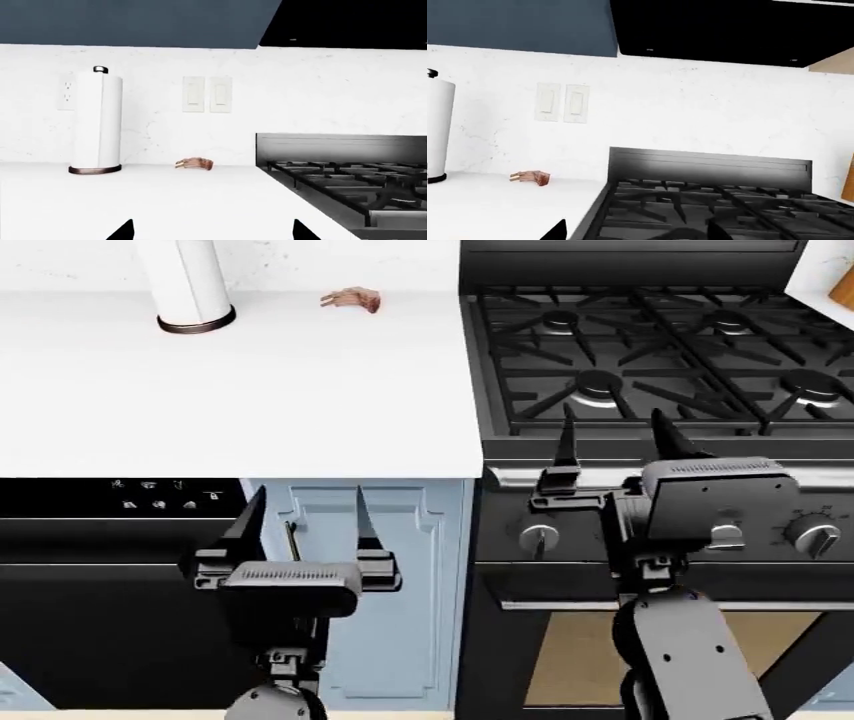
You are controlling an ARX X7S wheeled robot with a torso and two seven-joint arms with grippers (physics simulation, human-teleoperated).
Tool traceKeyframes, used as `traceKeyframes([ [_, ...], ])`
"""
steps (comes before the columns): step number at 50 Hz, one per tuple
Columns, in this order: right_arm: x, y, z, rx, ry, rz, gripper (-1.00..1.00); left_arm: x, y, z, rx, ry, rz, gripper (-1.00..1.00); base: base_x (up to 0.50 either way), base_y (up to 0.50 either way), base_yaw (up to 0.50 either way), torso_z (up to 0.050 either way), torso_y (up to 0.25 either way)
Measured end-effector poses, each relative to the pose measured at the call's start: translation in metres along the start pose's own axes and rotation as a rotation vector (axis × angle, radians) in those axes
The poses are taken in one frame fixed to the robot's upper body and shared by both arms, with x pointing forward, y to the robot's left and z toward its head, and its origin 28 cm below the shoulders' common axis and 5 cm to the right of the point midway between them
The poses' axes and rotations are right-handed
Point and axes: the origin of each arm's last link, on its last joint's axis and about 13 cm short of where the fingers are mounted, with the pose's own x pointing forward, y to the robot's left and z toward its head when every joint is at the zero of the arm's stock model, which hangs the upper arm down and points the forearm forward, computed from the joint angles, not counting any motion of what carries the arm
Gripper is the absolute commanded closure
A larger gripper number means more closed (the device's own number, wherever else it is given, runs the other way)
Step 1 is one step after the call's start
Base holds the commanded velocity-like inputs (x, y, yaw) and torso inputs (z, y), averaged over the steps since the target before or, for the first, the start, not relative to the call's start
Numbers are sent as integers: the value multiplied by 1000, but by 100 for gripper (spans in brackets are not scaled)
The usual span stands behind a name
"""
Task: Close the microwave door
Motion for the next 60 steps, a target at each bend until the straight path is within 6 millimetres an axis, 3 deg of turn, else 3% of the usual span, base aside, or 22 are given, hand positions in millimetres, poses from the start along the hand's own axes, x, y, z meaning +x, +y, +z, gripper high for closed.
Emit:
traceKeyframes([
  [15, 35, -18, 71, -8, -142, -40, -100, 21, 6, 71, 6, -161, 10, -100, 0, 0, 0, 0, 0],
  [27, 44, -32, 99, -5, -192, -76, -100, 20, 19, 112, 11, -260, 24, -100, 0, 0, 0, 0, 0],
  [45, 46, -43, 131, -6, -258, -110, -100, 16, 28, 136, 7, -316, 35, -100, 0, 424, 0, 0, 0],
  [60, 46, -47, 140, -11, -282, -124, -100, 12, 28, 142, -1, -330, 25, -100, 0, 500, 0, 0, 0],
])
